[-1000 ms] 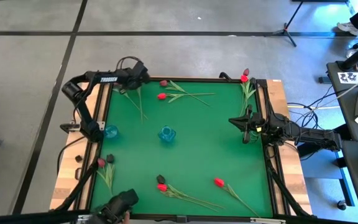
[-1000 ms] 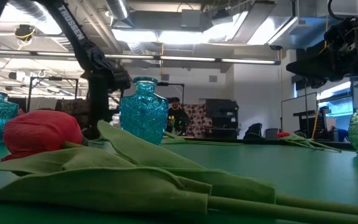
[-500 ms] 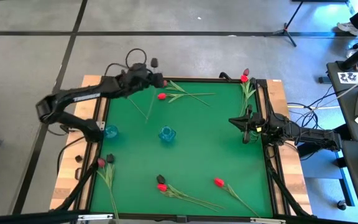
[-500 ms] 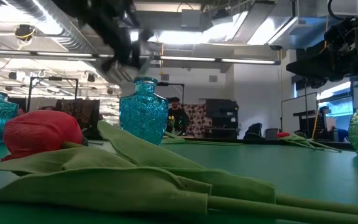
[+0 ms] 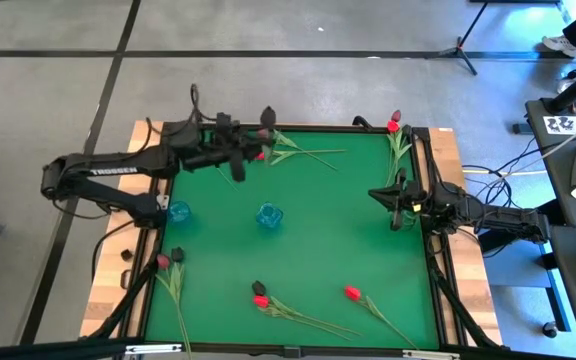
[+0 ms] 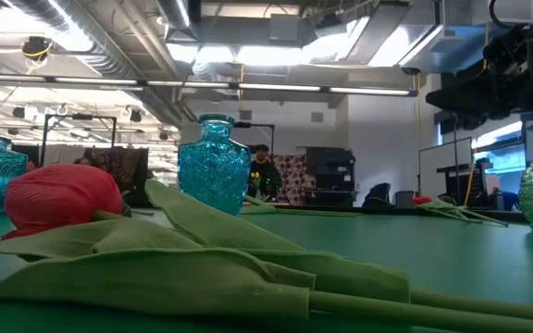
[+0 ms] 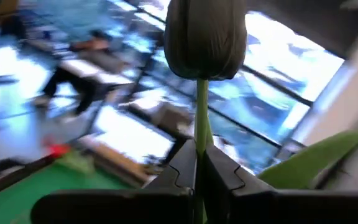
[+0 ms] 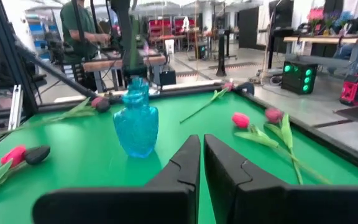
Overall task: Sort flowers into vase by color
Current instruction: Put the top left black tulip into the right blue vase
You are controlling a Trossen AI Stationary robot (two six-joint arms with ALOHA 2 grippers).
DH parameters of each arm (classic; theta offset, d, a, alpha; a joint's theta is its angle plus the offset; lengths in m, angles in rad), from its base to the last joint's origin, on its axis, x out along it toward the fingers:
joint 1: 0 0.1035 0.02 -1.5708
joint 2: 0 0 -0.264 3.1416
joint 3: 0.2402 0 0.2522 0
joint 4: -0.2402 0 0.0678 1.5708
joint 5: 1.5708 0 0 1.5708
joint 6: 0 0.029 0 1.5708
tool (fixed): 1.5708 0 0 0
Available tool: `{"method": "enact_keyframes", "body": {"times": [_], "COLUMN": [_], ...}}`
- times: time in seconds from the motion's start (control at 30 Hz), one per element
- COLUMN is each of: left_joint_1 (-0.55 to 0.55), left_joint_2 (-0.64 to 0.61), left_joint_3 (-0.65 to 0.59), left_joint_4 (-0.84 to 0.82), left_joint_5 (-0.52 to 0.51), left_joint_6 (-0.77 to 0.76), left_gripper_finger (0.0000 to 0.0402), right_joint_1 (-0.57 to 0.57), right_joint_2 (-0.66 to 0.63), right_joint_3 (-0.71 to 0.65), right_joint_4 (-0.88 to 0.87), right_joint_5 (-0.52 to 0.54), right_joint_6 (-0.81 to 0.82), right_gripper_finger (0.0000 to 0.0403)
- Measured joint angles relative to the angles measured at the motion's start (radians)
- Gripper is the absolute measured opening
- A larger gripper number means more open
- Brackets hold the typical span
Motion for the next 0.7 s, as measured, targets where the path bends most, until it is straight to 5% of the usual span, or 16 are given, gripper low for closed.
{"method": "enact_keyframes", "body": {"times": [0.17,0.33,0.57,0.7], "left_joint_1": [-0.111,-0.142,-0.145,-0.15], "left_joint_2": [-0.052,-0.1,-0.102,-0.109], "left_joint_3": [0.0,0.0,-0.001,-0.001], "left_joint_4": [0.101,0.133,0.018,0.023], "left_joint_5": [0.027,0.03,-0.111,-0.077], "left_joint_6": [0.167,0.229,0.238,0.257], "left_gripper_finger": [0.0004,0.0004,0.0004,0.0004], "right_joint_1": [0.0,0.0,0.0,0.002], "right_joint_2": [-0.001,-0.001,-0.001,0.0], "right_joint_3": [0.0,0.0,0.0,0.003], "right_joint_4": [0.051,0.152,0.232,0.231], "right_joint_5": [-0.001,-0.021,0.162,0.206], "right_joint_6": [0.009,0.266,0.654,0.678], "right_gripper_finger": [0.0024,0.0024,0.0024,0.0024]}}
